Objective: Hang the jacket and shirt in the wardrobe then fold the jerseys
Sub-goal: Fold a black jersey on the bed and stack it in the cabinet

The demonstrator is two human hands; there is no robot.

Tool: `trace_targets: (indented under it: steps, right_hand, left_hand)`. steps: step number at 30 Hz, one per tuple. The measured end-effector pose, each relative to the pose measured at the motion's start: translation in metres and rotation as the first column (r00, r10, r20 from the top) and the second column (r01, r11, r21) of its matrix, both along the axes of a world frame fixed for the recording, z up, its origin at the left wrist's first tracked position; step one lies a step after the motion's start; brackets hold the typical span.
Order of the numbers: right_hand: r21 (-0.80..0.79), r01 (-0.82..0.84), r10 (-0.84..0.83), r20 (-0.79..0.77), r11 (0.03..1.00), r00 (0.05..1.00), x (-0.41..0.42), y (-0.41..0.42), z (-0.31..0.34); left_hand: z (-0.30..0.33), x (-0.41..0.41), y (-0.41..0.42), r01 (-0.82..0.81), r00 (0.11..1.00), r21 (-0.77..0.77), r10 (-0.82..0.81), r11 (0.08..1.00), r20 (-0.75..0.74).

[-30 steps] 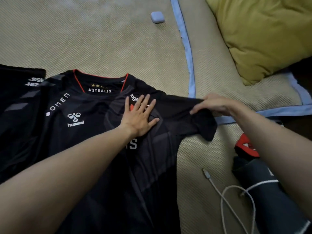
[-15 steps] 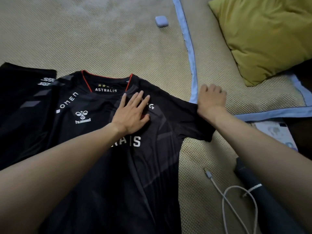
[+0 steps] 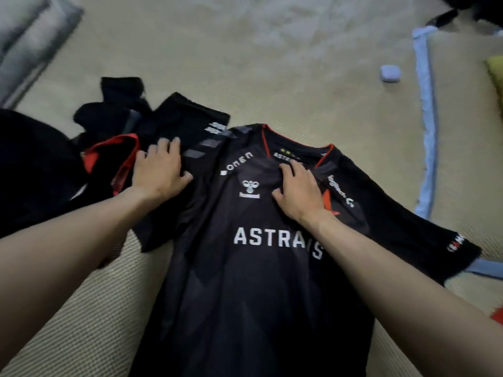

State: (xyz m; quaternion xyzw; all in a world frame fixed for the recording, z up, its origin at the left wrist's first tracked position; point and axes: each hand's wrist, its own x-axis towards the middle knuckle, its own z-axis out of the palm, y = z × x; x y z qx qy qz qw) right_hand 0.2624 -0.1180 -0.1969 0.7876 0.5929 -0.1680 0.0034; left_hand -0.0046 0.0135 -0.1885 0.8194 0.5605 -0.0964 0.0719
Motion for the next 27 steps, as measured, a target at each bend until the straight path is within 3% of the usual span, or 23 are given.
trace_targets:
  steps: [3,6,9,11,14,17,19,21,23,25,27]
  right_hand:
    - [0.089,-0.097,0.11,-0.16,0.991,0.981,-0.051,0.024,0.006]
    - [0.004,-0.19,0.181,-0.321,0.982,0.93,-0.099,0.042,0.008]
    - [-0.165,-0.191,0.147,-0.249,0.968,0.957,-0.127,0.055,0.005]
    - [-0.241,-0.21,0.179,-0.143,0.948,0.973,-0.137,0.058,0.002]
    - [-0.287,-0.218,0.211,-0.053,0.933,0.976,-0.145,0.056,-0.002]
    - [-0.308,-0.205,0.198,-0.056,0.929,0.979,-0.151,0.057,0.0]
    - [-0.33,-0.191,0.178,-0.069,0.924,0.982,-0.156,0.06,0.003]
    - [-0.359,-0.167,0.147,-0.084,0.918,0.986,-0.161,0.065,0.007]
    - [-0.384,-0.143,0.11,-0.108,0.912,0.988,-0.164,0.07,0.011]
    - [-0.401,-0.121,0.069,-0.142,0.908,0.987,-0.166,0.074,0.016]
    - [-0.413,-0.101,0.033,-0.169,0.905,0.985,-0.167,0.078,0.019]
  left_hand:
    - [-0.004,-0.028,0.015,0.046,0.992,-0.212,-0.02,0.976,0.126]
    - [0.0,-0.04,0.029,-0.039,0.928,-0.313,0.151,0.949,0.34]
    - [0.008,-0.052,0.045,-0.142,0.824,-0.369,0.316,0.918,0.47]
    - [0.018,-0.06,0.054,-0.141,0.825,-0.386,0.323,0.912,0.463]
    - [0.042,-0.067,0.065,-0.096,0.904,-0.467,0.274,0.879,0.328]
    - [0.063,-0.076,0.075,-0.125,0.932,-0.689,0.322,0.714,0.165]
    - [0.071,-0.086,0.081,-0.142,0.927,-0.751,0.353,0.645,0.128]
    - [0.074,-0.096,0.085,-0.143,0.857,-0.798,0.477,0.585,0.196]
    - [0.075,-0.102,0.089,-0.083,0.733,-0.868,0.62,0.49,0.28]
    - [0.076,-0.104,0.088,0.005,0.638,-0.933,0.717,0.361,0.281]
    - [0.076,-0.101,0.085,0.047,0.599,-0.947,0.75,0.318,0.281]
